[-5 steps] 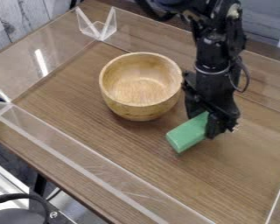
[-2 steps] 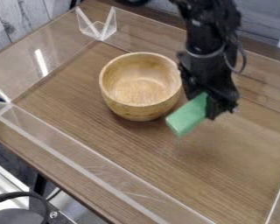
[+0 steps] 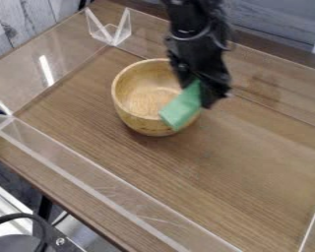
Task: Put the green block in the brown bowl
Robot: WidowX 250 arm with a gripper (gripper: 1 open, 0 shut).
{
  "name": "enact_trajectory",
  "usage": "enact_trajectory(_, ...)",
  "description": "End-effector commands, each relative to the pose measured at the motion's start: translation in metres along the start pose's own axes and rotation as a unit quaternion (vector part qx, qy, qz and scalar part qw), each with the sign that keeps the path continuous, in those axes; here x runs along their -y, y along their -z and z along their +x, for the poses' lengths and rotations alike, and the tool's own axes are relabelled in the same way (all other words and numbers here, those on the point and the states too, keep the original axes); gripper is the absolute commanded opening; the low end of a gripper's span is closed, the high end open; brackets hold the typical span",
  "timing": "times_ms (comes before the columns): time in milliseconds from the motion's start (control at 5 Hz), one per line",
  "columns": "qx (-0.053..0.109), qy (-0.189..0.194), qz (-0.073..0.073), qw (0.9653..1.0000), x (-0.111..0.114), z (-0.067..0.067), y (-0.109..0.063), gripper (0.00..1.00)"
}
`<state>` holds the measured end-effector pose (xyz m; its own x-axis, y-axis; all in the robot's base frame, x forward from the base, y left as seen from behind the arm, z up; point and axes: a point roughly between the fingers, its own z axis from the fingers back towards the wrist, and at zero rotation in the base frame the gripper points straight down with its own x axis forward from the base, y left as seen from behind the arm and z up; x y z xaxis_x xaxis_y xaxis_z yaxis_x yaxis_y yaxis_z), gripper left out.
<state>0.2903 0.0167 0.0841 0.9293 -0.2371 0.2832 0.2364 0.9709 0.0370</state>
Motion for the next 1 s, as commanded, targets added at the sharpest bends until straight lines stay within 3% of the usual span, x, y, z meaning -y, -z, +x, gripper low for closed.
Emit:
enact_trajectory(0,0.022,-0.015,0.03,0.9992,-0.038,0.005,-0.004,0.0)
enact_trajectory(200,0.011,-0.02,0.038,0.999,-0.016,0.024,0.003,0.0)
enact_trajectory(400,-0.005,-0.031,0.053,0.9981,-0.026,0.016,0.005,0.0)
enact_trajectory(800,-0.023,-0.035,0.029,0.9987,-0.036,0.014,0.006,0.0)
